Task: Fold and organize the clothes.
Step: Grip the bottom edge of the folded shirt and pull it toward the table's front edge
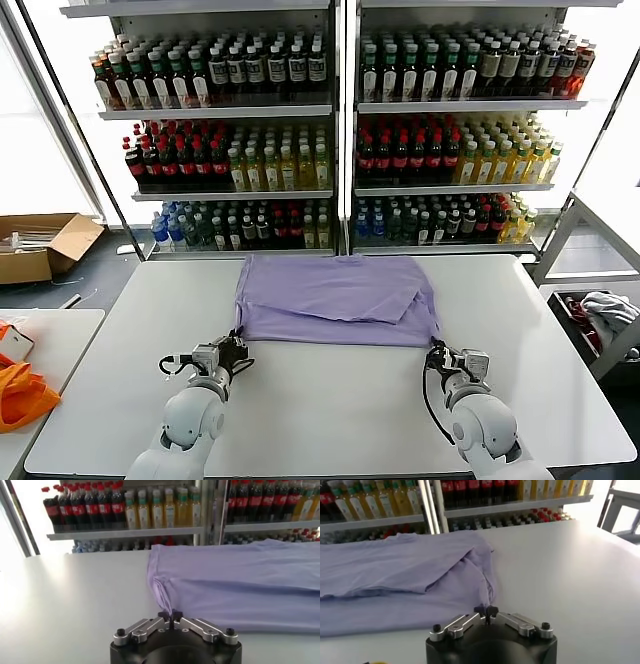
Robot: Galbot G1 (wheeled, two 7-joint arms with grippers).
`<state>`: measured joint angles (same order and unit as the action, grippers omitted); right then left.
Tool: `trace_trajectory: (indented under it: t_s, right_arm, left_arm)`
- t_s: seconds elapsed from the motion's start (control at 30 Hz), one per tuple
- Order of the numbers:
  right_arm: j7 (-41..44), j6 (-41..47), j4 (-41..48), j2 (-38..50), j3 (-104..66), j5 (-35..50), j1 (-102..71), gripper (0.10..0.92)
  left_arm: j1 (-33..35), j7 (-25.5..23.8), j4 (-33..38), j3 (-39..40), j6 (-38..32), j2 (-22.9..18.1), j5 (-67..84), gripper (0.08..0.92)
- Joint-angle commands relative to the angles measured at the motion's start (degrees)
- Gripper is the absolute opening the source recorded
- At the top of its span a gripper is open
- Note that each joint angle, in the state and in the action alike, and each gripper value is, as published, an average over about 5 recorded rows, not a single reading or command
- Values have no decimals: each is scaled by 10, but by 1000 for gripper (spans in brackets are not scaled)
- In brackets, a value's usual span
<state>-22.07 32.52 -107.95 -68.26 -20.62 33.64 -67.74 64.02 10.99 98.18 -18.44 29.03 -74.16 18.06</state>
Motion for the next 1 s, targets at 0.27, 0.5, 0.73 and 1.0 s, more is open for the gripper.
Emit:
trace_trajectory:
  t_s: [0.27,0.5,0.73,1.0]
  right_arm:
    - [-20,-3,-209,11,-26,-11,-140,110]
    - [-46,-2,-248,14,-43,-36,-247,110]
    - [-60,-10,-244,16,-44,-101,-307,110]
    - [-68,-12,-239,19,-47,-133,-330,110]
  left_arm:
    - [177,3,245,-16,-9,8,-28,94]
    - [280,10,309,-22,-28,8,-50,94]
    - [355,19,309,-23,-45,11,-87,94]
    - [377,22,279,-26,-61,8,-109,94]
